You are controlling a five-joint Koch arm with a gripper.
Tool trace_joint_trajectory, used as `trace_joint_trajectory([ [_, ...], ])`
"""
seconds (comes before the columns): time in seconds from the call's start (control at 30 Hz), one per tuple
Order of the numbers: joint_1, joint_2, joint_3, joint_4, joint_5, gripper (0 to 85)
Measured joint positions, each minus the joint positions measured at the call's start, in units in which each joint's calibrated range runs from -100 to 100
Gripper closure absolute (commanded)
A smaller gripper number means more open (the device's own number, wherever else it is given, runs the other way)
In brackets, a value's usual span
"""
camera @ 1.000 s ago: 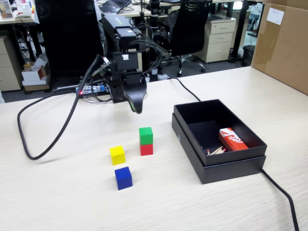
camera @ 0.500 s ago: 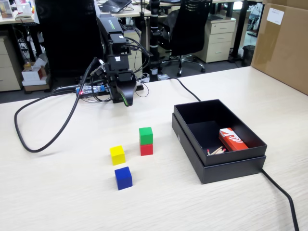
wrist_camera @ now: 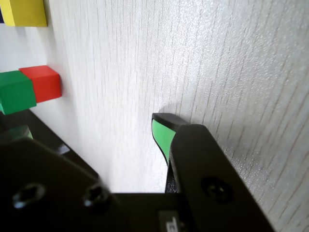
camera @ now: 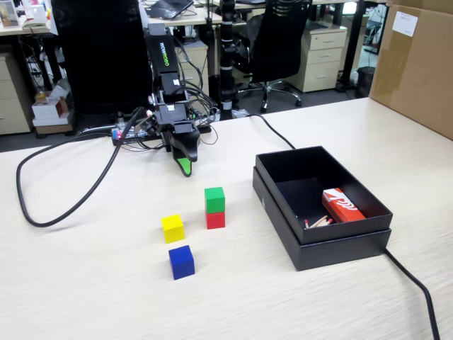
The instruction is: Put the green cube on top of the red cube
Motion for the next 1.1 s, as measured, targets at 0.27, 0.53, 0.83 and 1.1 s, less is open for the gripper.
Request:
trace_joint_trajectory([
  [0.27,0.10,0.00,-0.82,0.08,-0.05,36.6],
  [0.53,0.05,0.00,-0.82,0.08,-0.05,36.6],
  [0.83,0.05,0.00,-0.82,0.08,-0.05,36.6],
  [1.1,0.05,0.00,-0.82,0.08,-0.05,36.4],
])
